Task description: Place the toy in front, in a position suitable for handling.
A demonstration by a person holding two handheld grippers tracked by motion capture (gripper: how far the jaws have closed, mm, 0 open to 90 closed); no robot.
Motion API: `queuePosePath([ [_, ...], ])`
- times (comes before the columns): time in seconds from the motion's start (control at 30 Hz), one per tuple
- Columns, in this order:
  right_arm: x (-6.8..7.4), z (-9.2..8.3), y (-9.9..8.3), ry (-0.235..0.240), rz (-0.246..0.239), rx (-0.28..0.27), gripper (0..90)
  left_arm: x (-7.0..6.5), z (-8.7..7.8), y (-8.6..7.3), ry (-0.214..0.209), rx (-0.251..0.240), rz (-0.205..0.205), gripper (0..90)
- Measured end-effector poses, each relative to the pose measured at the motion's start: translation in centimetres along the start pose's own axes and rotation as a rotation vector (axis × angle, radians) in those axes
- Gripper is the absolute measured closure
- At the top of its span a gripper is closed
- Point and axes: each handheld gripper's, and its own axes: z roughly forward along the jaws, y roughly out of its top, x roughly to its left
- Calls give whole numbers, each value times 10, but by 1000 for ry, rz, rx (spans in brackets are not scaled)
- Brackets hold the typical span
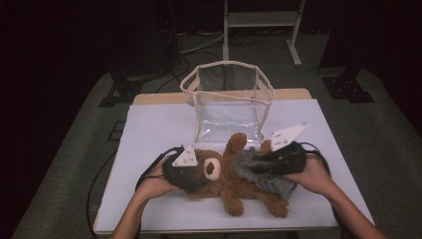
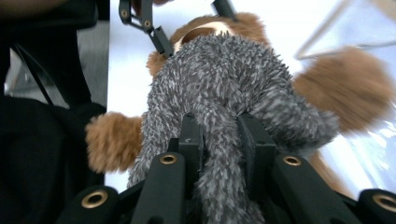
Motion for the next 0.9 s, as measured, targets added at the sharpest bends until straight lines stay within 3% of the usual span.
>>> queuePosePath([
  [0.1,2,20,5,2,-40,40,727,0,0,-3,2,-2,-3,234],
  [0.2,2,16,1,-2,-28,26,727,1,-1,-4,-3,-16,-13,235],
  [0.37,12,-9,-42,-26,70,4,727,1,0,-1,1,0,-7,235],
  [0.4,12,-9,-42,-26,70,4,727,1,0,-1,1,0,-7,236],
  [0.43,16,-18,-63,-34,119,-1,727,1,0,-1,-1,0,-11,246],
  [0.47,16,-18,-63,-34,119,-1,727,0,0,0,-6,2,-11,246],
  [0.5,17,-22,-78,-32,156,0,727,-1,0,1,-14,12,-4,270],
  [0.6,18,-30,-92,-45,197,4,727,-2,1,3,-12,18,6,278],
  [0.73,18,-35,-81,-65,178,-22,728,0,3,3,-11,7,-32,281],
  [0.77,16,-33,-63,-71,138,-35,728,1,4,4,-13,6,-36,283],
  [0.9,8,-8,-19,-51,43,-8,728,-1,6,7,-12,11,-23,293],
])
